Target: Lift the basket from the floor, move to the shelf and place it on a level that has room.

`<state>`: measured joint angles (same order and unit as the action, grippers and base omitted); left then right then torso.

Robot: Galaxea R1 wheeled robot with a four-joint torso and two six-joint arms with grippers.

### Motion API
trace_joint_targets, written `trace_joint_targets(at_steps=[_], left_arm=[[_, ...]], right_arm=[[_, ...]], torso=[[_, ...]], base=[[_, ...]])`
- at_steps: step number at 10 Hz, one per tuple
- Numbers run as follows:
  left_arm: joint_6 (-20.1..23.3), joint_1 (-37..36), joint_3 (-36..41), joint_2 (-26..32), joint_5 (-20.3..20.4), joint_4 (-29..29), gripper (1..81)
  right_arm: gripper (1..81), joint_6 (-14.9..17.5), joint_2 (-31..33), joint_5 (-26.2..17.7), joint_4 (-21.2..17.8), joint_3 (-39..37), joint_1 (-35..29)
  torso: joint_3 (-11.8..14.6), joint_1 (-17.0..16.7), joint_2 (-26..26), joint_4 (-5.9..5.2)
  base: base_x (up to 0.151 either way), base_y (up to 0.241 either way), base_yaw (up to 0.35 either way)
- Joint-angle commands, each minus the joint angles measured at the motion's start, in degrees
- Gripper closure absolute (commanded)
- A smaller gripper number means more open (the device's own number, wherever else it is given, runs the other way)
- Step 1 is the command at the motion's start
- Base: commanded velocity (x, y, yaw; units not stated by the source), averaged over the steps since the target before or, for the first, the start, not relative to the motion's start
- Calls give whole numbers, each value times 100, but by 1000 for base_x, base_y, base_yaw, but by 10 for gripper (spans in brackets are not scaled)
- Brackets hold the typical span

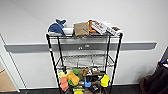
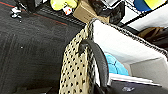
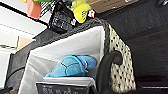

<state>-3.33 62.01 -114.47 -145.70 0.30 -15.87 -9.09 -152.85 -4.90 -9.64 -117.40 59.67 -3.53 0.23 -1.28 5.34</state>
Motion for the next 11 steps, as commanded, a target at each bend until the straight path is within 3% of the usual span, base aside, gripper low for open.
trace_joint_targets(at_steps=[1, 11], left_arm=[[-28, -642, 100, 181, -101, 49, 811], [-19, -615, 100, 172, -92, 49, 811]], right_arm=[[811, 4, 120, -134, -46, 130, -715], [811, 4, 103, -125, -46, 121, -689]], torso=[[0, 0, 0, 0], [0, 2, 0, 0]], base=[[114, 0, 0], [114, 0, 0]])
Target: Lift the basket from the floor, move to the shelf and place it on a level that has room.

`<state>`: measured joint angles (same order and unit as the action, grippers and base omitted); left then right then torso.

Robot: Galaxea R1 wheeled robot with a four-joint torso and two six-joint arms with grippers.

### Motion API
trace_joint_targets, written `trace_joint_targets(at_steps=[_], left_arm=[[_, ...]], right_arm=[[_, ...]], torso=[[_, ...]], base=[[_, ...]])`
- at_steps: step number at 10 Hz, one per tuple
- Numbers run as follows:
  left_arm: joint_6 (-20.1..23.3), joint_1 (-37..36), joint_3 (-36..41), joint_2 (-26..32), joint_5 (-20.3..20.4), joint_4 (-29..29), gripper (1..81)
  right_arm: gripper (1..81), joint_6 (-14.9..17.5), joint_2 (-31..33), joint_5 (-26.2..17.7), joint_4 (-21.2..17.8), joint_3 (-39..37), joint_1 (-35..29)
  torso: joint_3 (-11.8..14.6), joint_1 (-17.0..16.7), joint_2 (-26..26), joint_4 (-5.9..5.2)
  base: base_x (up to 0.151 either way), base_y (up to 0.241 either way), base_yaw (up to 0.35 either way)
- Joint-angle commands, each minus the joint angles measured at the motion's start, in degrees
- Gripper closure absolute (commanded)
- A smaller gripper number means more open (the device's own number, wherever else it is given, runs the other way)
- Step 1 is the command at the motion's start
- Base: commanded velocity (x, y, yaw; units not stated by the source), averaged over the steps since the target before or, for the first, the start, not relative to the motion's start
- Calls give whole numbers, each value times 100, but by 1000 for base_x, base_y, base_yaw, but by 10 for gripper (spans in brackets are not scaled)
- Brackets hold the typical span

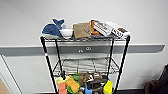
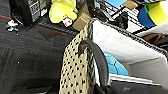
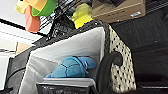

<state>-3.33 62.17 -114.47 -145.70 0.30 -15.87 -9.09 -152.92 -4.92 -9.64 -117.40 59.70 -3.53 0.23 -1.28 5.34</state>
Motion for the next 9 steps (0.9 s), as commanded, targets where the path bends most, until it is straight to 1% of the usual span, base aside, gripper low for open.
trace_joint_targets(at_steps=[1, 6, 9], left_arm=[[-19, -631, 100, 172, -92, 49, 811], [-19, -623, 100, 164, -92, 49, 811], [-1, -403, 126, 111, 66, 92, 811]], right_arm=[[811, 4, 110, -132, -46, 121, -700], [811, 4, 110, -132, -46, 130, -700], [811, 4, 75, -79, 6, 69, -507]], torso=[[0, 0, 0, 0], [0, 0, 0, 0], [0, 2, 0, 0]], base=[[113, 0, 0], [114, 0, 0], [113, 0, 0]])
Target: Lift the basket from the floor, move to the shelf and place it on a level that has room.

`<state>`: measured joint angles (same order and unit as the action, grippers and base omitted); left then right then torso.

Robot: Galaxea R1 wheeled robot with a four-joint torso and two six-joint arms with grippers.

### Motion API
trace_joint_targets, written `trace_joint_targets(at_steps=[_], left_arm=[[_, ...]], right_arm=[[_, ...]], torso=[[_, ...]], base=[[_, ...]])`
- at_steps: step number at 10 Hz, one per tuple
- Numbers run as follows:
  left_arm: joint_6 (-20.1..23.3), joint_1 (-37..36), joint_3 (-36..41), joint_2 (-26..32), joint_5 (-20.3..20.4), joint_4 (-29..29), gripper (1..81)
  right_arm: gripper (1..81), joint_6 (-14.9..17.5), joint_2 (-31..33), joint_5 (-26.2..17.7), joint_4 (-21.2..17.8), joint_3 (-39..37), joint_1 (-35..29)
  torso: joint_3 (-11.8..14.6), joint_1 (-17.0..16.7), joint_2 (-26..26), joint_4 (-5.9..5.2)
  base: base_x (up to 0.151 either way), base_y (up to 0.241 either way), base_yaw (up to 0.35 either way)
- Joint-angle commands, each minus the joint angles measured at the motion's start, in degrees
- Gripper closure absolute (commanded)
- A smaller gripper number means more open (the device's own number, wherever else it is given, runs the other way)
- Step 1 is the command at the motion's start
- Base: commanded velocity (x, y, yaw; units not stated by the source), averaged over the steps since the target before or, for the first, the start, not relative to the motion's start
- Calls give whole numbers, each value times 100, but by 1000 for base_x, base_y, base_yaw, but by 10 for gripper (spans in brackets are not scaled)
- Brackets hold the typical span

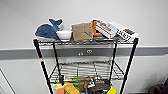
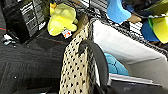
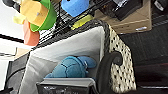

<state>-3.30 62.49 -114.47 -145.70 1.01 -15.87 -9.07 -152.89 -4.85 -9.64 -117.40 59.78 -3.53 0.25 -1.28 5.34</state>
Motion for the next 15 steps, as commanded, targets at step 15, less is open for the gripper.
trace_joint_targets(at_steps=[15], left_arm=[[-12, -373, 1294, 734, 312, 172, 811]], right_arm=[[811, -16, 766, -24, 15, 1385, -532]], torso=[[2, -4, 0, 0]], base=[[58, -23, 0]])
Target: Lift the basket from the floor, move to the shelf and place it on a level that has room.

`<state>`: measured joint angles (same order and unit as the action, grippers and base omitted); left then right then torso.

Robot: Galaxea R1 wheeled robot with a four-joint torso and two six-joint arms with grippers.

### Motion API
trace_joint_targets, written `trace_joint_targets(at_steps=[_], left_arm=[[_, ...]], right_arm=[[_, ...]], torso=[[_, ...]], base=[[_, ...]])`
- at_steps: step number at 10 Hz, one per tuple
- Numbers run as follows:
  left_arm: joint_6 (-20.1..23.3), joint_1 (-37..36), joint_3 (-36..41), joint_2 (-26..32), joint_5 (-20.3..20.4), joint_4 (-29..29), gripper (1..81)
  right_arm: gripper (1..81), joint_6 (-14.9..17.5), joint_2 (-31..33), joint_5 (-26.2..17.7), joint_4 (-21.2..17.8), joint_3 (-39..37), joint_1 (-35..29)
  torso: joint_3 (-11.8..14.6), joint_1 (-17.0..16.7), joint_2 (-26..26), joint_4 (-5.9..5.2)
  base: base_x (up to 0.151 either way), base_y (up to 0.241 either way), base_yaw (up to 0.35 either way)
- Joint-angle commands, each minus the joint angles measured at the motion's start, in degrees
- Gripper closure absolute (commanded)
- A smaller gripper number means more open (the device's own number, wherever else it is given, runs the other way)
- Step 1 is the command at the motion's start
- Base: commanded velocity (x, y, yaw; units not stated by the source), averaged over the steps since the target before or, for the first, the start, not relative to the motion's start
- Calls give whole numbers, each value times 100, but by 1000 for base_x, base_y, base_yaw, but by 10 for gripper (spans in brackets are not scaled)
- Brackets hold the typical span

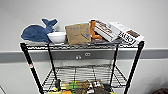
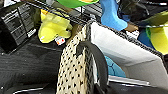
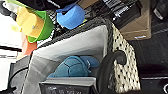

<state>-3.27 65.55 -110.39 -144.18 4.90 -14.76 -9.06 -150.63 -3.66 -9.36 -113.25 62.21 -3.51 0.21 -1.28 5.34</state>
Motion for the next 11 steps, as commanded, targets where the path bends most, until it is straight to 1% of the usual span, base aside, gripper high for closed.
trace_joint_targets(at_steps=[1, 2, 11], left_arm=[[-25, -697, 1175, 740, 28, 61, 811], [-25, -705, 1431, 880, 151, 70, 811], [-34, -1268, 3470, 2085, 160, 70, 811]], right_arm=[[811, -25, 723, -161, -13, 1278, -827], [811, -26, 856, -179, -13, 1543, -880], [811, -79, 1990, -214, -92, 3300, -1434]], torso=[[0, 0, 0, 0], [0, 0, 0, 0], [0, -2, 0, 0]], base=[[0, 0, 0], [0, 0, 0], [0, 0, 0]])
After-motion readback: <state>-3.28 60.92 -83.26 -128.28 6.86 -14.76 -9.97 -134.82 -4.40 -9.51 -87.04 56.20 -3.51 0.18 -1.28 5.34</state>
